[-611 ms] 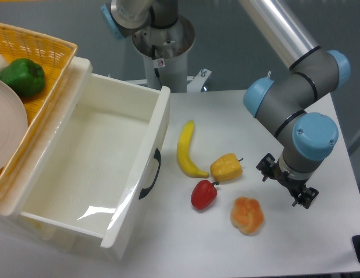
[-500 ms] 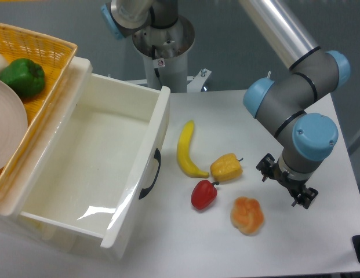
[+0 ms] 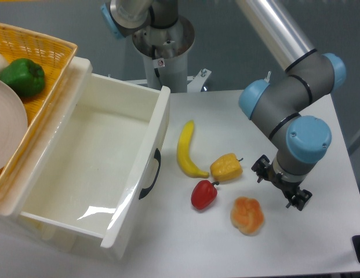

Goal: Pick up the round bread
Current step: 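Move the gripper over the round orange bread roll and lower it, then close the gripper around the bread roll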

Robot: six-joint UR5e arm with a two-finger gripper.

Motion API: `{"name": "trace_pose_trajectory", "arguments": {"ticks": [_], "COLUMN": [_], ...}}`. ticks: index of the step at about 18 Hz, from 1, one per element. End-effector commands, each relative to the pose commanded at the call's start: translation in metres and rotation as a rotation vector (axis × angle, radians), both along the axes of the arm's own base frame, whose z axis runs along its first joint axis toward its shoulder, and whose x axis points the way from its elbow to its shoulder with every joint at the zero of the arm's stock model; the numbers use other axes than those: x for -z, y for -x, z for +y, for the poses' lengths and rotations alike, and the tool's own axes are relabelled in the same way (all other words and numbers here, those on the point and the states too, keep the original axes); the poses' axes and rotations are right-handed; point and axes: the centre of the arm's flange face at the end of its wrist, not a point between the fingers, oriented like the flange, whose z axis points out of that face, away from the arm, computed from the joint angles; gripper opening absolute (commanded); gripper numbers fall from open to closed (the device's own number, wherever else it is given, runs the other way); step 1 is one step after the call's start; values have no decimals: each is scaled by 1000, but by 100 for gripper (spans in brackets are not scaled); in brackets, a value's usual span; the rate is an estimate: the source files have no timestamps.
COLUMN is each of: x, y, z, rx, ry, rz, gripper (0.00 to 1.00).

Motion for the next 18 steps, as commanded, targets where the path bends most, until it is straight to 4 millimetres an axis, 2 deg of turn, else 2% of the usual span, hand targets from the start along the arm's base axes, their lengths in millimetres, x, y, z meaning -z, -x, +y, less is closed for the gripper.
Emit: {"name": "trace_pose_trajectory", "arguments": {"ticks": [7,8,11,16,18], "x": [6,13,37,56,63], "y": [-2,-1,-19,-21,-20], "z": [5,9,26,22,20], "rx": [-17,-15,-27,-241,-246], "ry": [-6,-13,-46,-58,-54], "rz": [9,16,72,45,35], "gripper": [100,100,100,100,100]}}
